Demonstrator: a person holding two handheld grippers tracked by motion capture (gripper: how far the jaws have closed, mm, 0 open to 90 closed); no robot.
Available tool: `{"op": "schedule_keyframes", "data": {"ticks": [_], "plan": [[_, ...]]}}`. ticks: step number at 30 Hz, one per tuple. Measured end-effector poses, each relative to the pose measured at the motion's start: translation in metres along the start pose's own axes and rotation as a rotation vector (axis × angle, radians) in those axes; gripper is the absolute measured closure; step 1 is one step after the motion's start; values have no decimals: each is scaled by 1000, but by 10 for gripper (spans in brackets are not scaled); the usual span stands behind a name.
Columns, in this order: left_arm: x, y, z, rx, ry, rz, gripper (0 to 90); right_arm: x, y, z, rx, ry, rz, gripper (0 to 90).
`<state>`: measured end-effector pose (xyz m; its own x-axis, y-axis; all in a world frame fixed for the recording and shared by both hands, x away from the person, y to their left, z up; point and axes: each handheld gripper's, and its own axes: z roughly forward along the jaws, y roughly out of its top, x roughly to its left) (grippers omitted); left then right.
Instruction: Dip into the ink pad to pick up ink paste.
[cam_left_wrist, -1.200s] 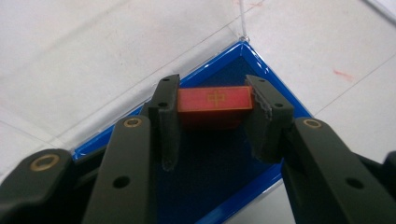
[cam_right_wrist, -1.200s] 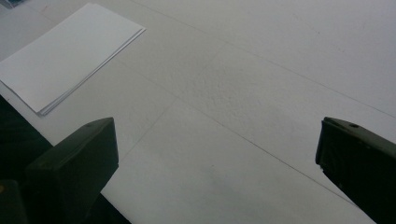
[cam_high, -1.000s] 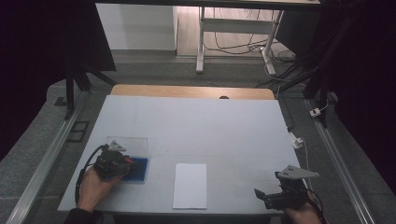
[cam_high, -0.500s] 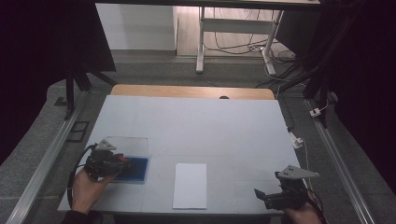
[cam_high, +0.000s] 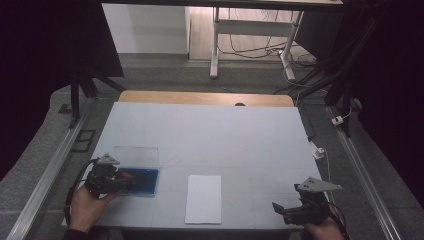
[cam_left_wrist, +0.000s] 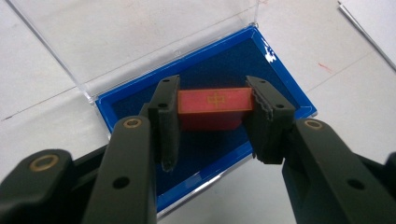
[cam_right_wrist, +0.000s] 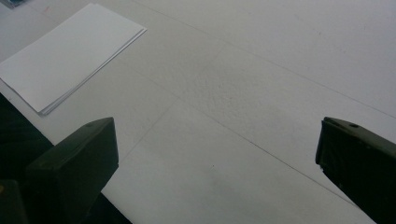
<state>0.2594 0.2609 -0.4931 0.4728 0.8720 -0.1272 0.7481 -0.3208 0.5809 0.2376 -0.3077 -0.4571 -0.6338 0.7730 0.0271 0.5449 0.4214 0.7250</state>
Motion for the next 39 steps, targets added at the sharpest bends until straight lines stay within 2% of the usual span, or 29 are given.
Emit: {"op": "schedule_keyframes", "data": {"ticks": [4, 12, 21, 26, 28, 35, 39], "plan": [[-1, 0, 3, -1, 3, 19, 583, 0, 0, 0, 0, 0, 0, 0], [-5, 2, 9, 38, 22, 55, 582, 0, 0, 0, 1, 0, -1, 0], [-5, 0, 10, 33, 23, 61, 583, 0, 0, 0, 1, 0, -2, 0], [-5, -2, 11, 17, 23, 48, 585, 0, 0, 0, 2, 1, -2, 0], [-8, -3, 11, 19, 37, 51, 586, 0, 0, 0, 1, 1, -3, 0], [-17, -3, 12, 27, 99, 99, 587, 0, 0, 0, 2, 0, -5, 0], [-18, -4, 12, 26, 102, 90, 588, 0, 0, 0, 5, 0, -10, 0]]}}
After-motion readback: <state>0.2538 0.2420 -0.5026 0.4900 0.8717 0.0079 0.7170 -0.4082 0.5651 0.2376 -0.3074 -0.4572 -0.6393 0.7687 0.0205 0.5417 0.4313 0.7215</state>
